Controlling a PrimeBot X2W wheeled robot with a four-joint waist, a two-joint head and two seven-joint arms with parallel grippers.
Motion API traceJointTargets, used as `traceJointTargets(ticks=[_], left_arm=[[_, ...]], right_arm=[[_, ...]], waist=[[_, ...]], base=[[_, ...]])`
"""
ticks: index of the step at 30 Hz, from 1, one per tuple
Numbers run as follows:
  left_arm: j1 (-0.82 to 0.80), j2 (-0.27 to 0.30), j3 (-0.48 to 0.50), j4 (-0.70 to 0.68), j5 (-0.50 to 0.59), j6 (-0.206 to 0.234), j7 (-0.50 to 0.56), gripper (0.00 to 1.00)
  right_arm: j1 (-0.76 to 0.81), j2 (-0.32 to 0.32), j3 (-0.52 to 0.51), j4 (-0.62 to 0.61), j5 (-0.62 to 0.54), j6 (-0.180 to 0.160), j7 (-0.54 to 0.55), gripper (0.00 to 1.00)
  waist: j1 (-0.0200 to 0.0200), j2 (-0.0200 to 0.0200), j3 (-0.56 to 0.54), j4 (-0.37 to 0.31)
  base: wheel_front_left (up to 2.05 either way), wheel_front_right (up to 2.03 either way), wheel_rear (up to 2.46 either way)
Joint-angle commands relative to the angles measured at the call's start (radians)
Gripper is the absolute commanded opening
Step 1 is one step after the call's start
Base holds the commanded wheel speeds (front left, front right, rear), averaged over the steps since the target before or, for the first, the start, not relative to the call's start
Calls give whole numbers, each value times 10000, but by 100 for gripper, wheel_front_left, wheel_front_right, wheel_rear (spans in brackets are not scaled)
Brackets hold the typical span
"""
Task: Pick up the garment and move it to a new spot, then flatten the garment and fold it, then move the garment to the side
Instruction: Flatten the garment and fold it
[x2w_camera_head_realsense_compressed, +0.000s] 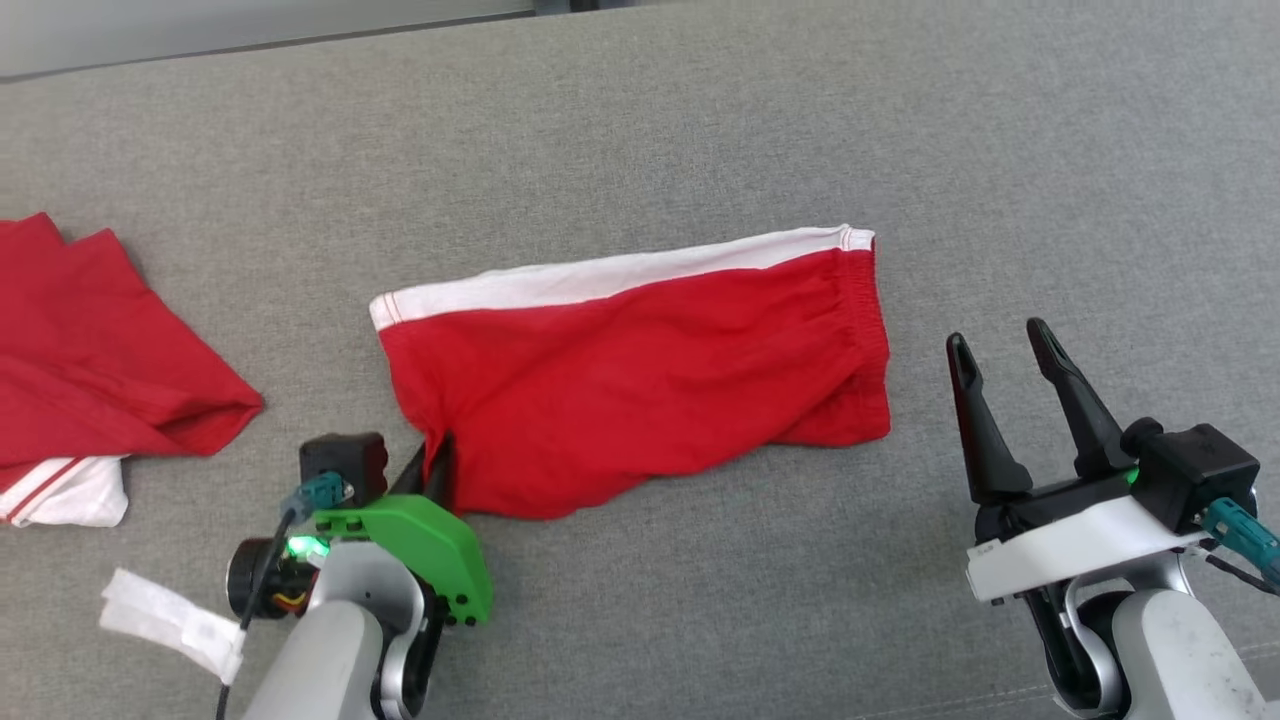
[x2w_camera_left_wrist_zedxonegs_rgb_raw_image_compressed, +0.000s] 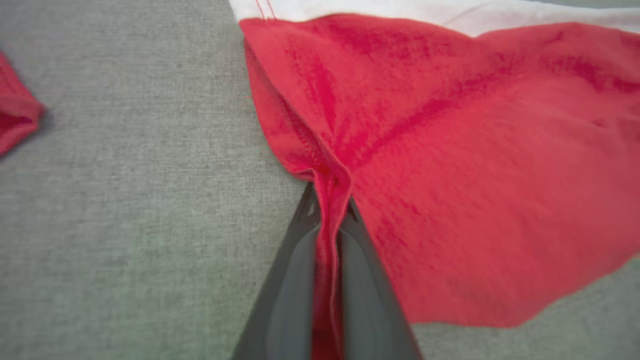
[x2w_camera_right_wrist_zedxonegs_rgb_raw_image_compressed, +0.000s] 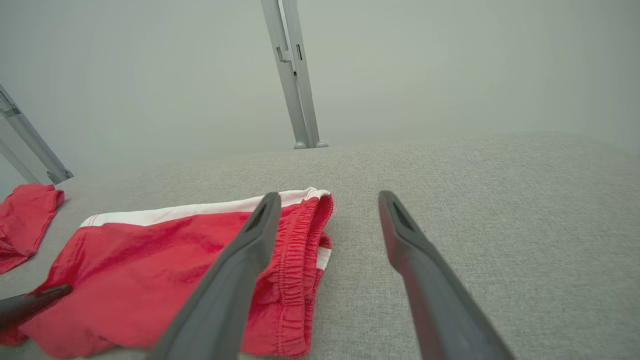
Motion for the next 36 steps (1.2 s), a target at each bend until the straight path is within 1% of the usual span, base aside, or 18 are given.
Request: traceJointTargets(ticks=[1,2,3,4,6,10,14,17,19,23,31,36], left_arm=[[535,39,37,-358,-90,221,121,0],[665,48,86,-688,-86,330,40,0],[772,24,127,-1088,-65,439,-114,21],[861,-16,138,-1365,-46,489,-290,100],[1052,1,202,-1815,61,583,-767,100],[1097,132,529,-2547,440,801,-2323,100],[1155,396,877,-2987,618,876,-3095,100],[1354,677,1078,-3176,742,906,-3234,100],[1420,900,1207,-3313,788,835,-3288,100],[1645,1196,1173,-3404,925,811,-3221,100],[1555,1282,1047,-3605,953,775,-3177,100],[1124,1253,1001,-3789,992,762,-3219,100]], right_arm=[[157,-70,-49,-73,-23,1,88,100],[184,-73,-71,-115,-30,1,125,100],[238,-74,-91,-148,-57,1,177,100],[275,-68,-108,-175,-77,1,234,100],[276,-46,-217,-255,-139,1,321,100],[257,24,-398,-449,-289,1,536,100],[313,5,-518,-685,-416,1,782,100],[366,-23,-595,-854,-468,1,937,100],[428,-48,-647,-963,-480,1,1022,100],[514,-42,-776,-1084,-452,1,1113,100],[658,80,-989,-1263,-578,1,1317,100],[320,-61,-968,-901,-527,1,1469,100]], waist=[[0,0,-175,148],[0,0,-188,168],[0,0,-206,185],[0,0,-232,198],[0,0,-282,206],[0,0,-428,266],[0,0,-600,357],[0,0,-695,425],[0,0,-739,457],[0,0,-776,518],[0,0,-675,632],[0,0,-236,812]], base=[[0,0,0],[0,0,0],[0,0,0],[0,0,0],[0,0,0],[0,0,0],[0,0,0],[0,0,0],[0,0,0],[0,0,0],[0,0,0],[0,0,0]])
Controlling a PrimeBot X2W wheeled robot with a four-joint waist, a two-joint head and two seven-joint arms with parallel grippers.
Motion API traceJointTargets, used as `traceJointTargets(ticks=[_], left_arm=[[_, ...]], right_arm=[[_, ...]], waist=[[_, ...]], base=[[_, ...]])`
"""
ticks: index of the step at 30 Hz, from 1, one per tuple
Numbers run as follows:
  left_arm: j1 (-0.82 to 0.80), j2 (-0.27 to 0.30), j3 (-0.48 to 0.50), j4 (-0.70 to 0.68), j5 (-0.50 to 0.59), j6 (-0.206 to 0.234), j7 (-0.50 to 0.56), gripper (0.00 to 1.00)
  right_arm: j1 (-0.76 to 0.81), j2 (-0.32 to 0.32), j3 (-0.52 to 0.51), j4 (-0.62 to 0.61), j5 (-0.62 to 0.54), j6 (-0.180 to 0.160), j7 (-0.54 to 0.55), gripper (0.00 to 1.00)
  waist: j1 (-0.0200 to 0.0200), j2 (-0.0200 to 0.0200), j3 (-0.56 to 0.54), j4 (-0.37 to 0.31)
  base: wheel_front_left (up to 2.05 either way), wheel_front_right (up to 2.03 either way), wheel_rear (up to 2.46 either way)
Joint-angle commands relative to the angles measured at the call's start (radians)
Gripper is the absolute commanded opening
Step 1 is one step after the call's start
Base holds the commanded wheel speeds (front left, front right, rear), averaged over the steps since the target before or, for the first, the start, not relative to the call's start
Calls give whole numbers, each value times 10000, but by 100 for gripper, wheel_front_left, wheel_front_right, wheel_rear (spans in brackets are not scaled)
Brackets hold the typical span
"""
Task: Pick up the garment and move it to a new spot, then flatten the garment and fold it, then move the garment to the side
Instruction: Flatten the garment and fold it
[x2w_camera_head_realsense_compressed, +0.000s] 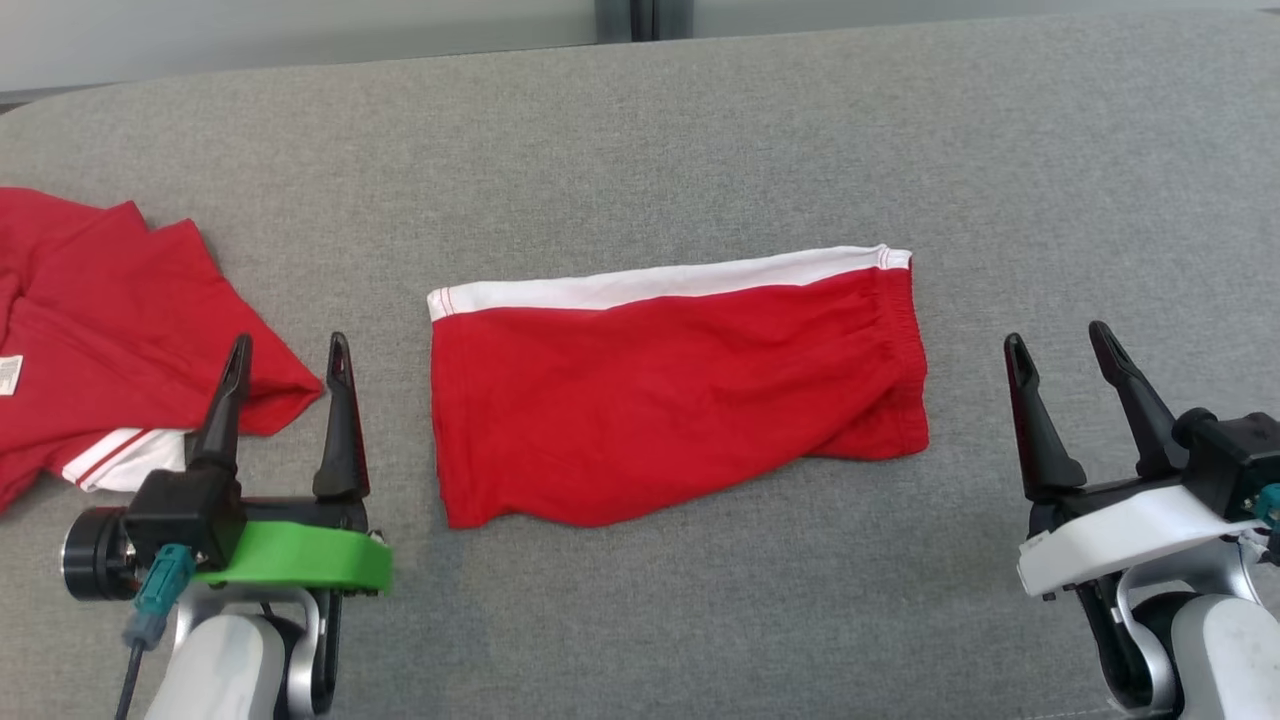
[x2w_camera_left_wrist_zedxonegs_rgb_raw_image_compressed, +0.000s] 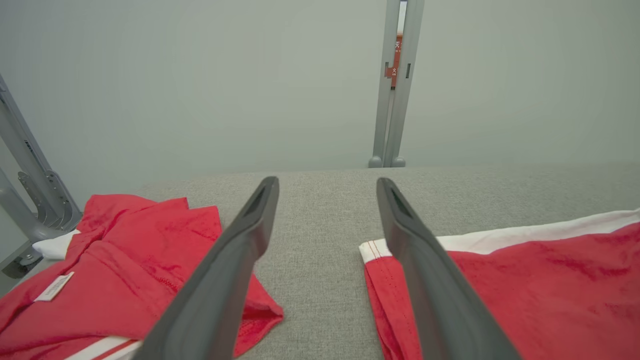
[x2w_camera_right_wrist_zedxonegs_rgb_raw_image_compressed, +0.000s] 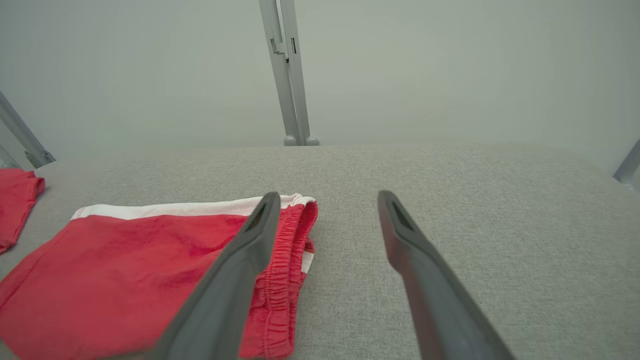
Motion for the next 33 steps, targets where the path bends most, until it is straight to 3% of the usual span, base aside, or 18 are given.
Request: traceJointTargets(ticks=[1,10,17,18,19,20,21,22,28,33], left_arm=[[-320,5,1,-76,94,-20,-60,100],[-1349,-238,-317,-38,253,-303,-202,100],[-1617,-362,-557,71,482,-418,-259,100],[-1637,-369,-580,86,499,-425,-270,100],[-1645,-384,-601,85,512,-430,-276,100],[-1651,-389,-629,88,554,-443,-280,100],[-1656,-393,-645,93,568,-451,-283,100],[-1648,-404,-663,111,567,-465,-290,100],[-1393,-455,-748,152,568,-442,-309,100],[-1215,-481,-760,142,483,-390,-301,100]], right_arm=[[-241,-77,30,156,2,1,27,100],[-1601,-8,518,2543,301,1,-228,100],[-2160,130,770,4543,618,1,-428,100],[-2174,140,878,4726,714,1,-424,93],[-2158,157,967,4840,801,1,-422,69],[-2168,156,1056,4941,896,1,-458,39],[-2158,140,1121,4983,972,1,-490,25],[-2140,116,1170,4979,1103,1,-578,0],[-1741,-585,800,4503,1581,-8,-1016,0],[-1409,-1109,805,3810,2114,-5,-558,0]], waist=[[0,0,344,178],[0,0,1407,713],[0,0,1558,788],[0,0,1555,773],[0,0,1544,758],[0,0,1524,737],[0,0,1506,718],[0,0,1474,688],[0,0,1078,497],[0,0,817,441]], base=[[0,0,0],[0,0,0],[0,0,0],[0,0,0],[0,0,0],[0,0,0],[0,0,0],[0,0,0],[0,0,0],[0,0,0]])
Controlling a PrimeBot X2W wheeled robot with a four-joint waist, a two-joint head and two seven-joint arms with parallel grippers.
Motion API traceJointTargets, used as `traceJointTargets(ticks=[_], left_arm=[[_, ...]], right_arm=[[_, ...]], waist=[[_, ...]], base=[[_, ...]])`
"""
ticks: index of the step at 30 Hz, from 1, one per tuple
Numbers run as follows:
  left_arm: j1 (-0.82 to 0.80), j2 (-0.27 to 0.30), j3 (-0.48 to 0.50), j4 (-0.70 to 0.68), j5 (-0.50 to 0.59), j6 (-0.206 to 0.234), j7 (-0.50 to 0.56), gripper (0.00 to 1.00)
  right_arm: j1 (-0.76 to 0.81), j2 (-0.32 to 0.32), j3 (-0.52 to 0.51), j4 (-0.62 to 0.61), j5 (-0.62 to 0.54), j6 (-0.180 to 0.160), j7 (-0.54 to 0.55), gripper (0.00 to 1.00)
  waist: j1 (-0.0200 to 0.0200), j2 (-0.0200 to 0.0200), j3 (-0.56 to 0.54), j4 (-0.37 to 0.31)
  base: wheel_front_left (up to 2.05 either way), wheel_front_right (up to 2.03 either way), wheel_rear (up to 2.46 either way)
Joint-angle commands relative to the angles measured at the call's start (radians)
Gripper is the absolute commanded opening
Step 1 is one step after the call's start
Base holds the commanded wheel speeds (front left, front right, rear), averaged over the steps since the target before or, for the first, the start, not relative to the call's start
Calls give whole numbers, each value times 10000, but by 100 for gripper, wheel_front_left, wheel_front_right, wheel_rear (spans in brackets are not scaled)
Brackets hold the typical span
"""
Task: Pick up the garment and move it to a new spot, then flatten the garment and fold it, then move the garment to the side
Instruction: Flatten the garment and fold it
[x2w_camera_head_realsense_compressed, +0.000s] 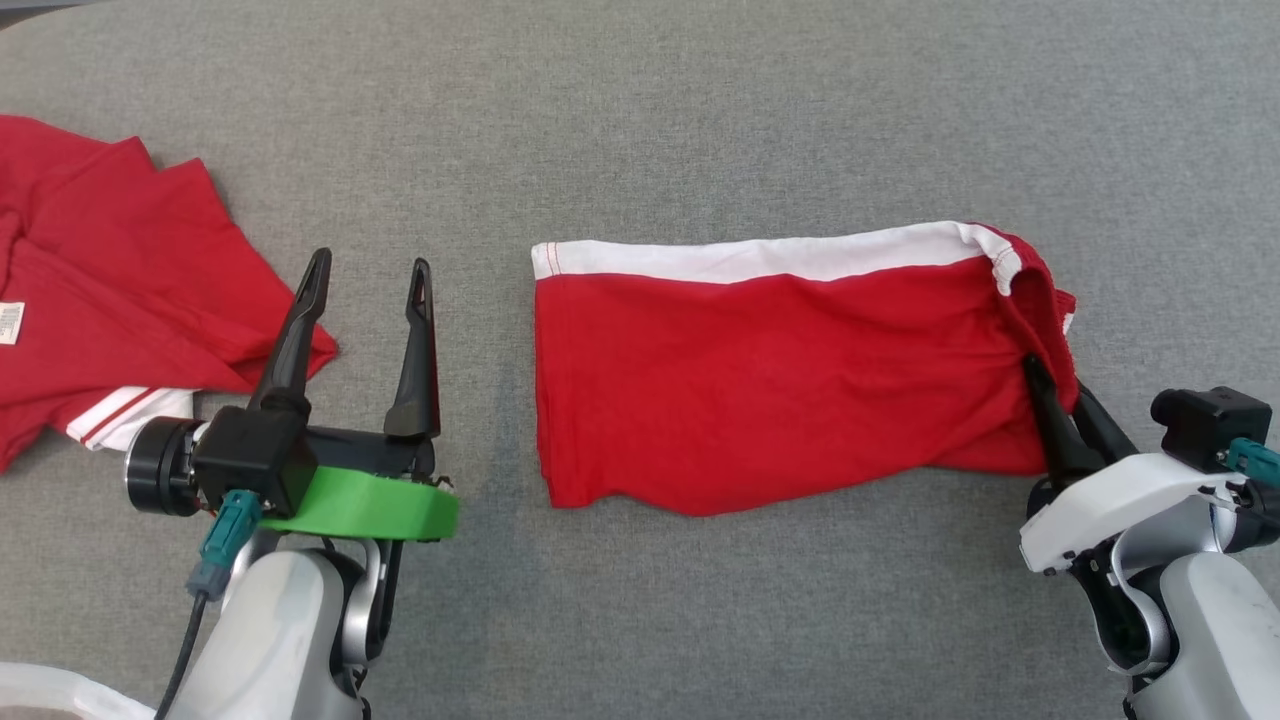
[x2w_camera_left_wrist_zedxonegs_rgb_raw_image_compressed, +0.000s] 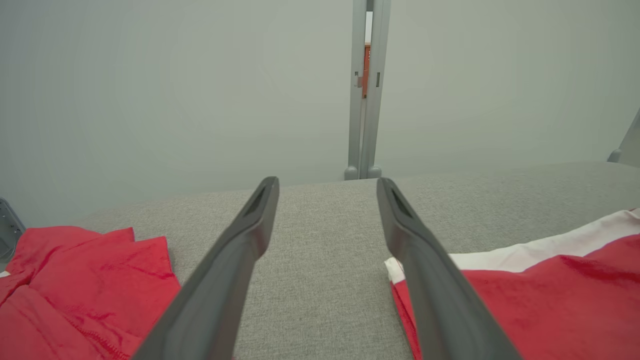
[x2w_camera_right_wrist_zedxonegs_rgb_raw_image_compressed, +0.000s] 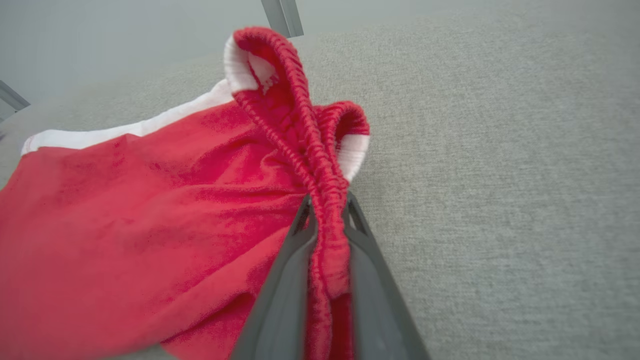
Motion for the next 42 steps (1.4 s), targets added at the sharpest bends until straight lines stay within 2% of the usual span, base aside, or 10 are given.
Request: traceJointTargets(ticks=[1,9,14,21,28,30,31,32,38,42], left_arm=[[132,10,23,-6,-23,47,-37,100],[185,39,13,-15,-114,106,-18,100],[10,-60,-77,60,-147,103,-9,100],[-151,-217,-194,198,-169,72,-26,100],[-248,-341,-235,334,-151,19,-45,100],[-250,-370,-233,381,-136,11,-48,100],[-252,-390,-236,403,-133,17,-51,100],[-252,-407,-231,426,-135,20,-51,100],[-189,-498,-168,513,-120,-5,-49,100],[-23,-502,-94,525,-89,-20,-50,100]], right_arm=[[123,-81,186,-335,388,-12,281,0],[-115,-248,1728,-2557,3344,-5,2924,0],[-694,221,2628,-2610,4861,-5,4214,0],[-1877,1077,3594,-1236,5238,-4,3980,0],[-2768,1397,4591,-24,5466,-4,3077,0],[-2997,1411,4866,173,5489,-4,2686,42],[-3108,1381,5062,261,5510,-4,2476,94],[-3190,1327,5250,271,5498,-4,2266,100],[-3743,390,6567,96,4312,-5,-162,100],[-3773,-269,6693,99,3590,-5,-1507,100]], waist=[[0,0,-139,-52],[0,0,-237,-44],[0,0,-164,119],[0,0,-33,470],[0,0,29,673],[0,0,34,700],[0,0,35,711],[0,0,33,718],[0,0,-94,693],[0,0,-245,585]], base=[[0,0,0],[0,0,0],[0,0,0],[0,0,0],[0,0,0],[0,0,0],[0,0,0],[0,0,0],[0,0,0],[0,0,0]])
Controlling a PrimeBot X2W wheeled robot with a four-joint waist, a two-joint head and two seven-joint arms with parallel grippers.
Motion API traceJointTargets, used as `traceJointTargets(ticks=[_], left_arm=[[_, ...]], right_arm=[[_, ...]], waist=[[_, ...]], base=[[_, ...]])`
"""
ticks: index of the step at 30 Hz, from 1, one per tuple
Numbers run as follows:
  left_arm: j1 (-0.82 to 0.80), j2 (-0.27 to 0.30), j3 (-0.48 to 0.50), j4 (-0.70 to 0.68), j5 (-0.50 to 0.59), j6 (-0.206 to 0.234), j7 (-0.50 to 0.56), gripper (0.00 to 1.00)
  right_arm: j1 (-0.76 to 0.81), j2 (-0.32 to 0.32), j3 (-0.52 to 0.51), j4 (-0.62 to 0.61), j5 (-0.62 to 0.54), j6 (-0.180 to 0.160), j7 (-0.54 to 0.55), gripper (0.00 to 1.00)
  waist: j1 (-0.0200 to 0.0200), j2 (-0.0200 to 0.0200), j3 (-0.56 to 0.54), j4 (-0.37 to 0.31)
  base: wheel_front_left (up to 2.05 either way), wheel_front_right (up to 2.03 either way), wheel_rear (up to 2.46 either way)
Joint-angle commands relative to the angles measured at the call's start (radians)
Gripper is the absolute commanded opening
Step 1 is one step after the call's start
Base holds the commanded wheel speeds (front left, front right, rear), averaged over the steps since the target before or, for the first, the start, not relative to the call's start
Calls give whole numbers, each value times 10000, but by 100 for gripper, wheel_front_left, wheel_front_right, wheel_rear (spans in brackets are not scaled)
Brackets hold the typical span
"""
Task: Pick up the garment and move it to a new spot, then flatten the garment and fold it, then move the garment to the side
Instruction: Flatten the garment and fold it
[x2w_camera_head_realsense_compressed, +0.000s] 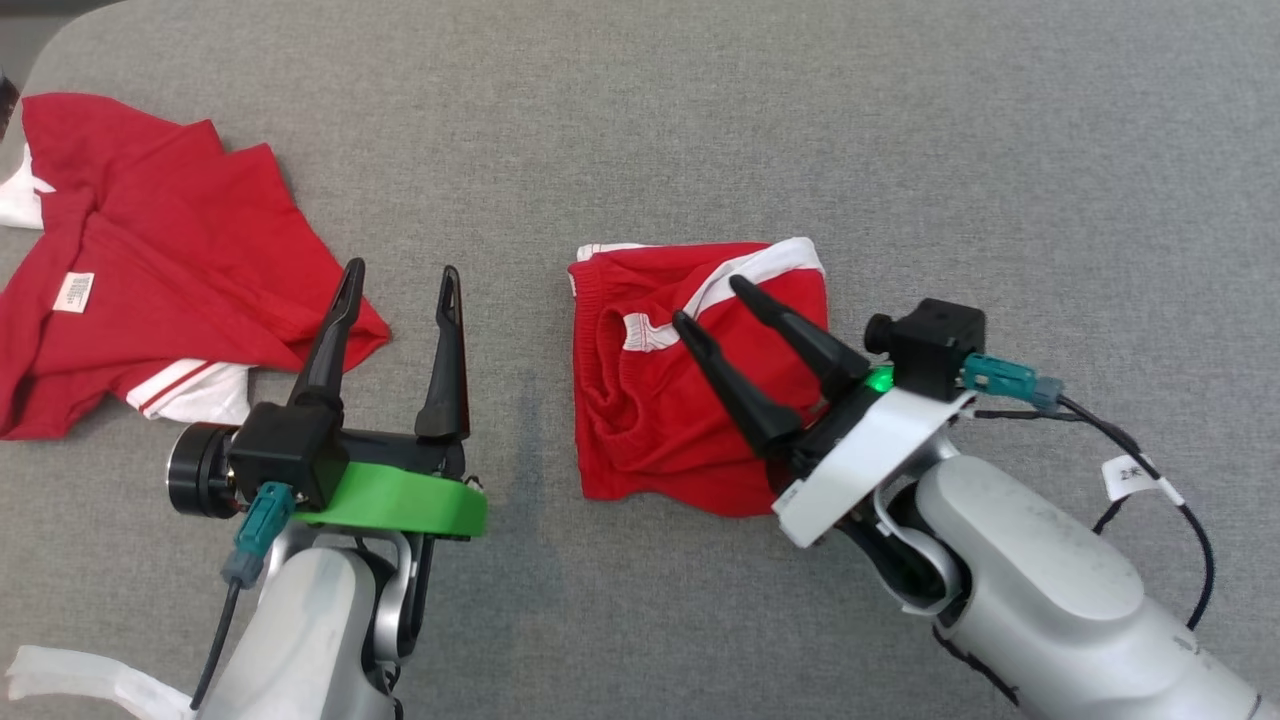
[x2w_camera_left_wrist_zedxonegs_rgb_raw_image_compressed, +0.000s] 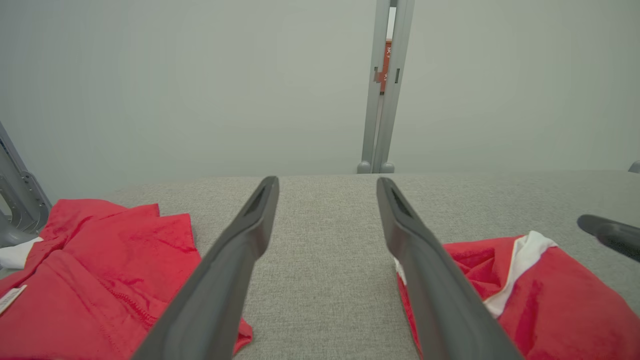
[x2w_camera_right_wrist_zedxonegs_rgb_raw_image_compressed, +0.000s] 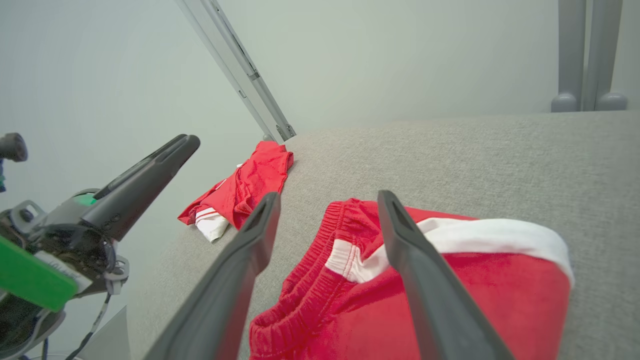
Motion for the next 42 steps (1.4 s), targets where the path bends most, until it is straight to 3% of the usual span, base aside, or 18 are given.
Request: traceJointTargets(ticks=[1,7,12,20,35,42], left_arm=[[112,8,59,19,32,-25,-29,100],[384,125,228,-13,34,58,-29,100],[649,254,329,-56,-41,150,-17,100],[1254,553,594,-105,-171,437,164,100],[2812,1040,751,-202,-284,847,504,100],[3245,1136,563,-99,-324,767,644,100]], right_arm=[[-2,-226,-167,-23,-214,4,-239,100],[1010,-876,-1619,-383,-752,4,-512,100],[2369,-1118,-3515,-954,-1352,4,-530,100],[4234,-777,-5887,-1997,-2909,4,-535,100],[6148,346,-7235,-3447,-4491,4,654,100],[6744,616,-7404,-3789,-4709,4,1145,100]], waist=[[0,0,-102,-100],[0,0,-338,-452],[0,0,-556,-789],[0,0,-1087,-1206],[0,0,-2610,-1193],[0,0,-3115,-1132]], base=[[0,0,0],[0,0,0],[0,0,0],[0,0,0],[0,0,0],[0,0,0]])
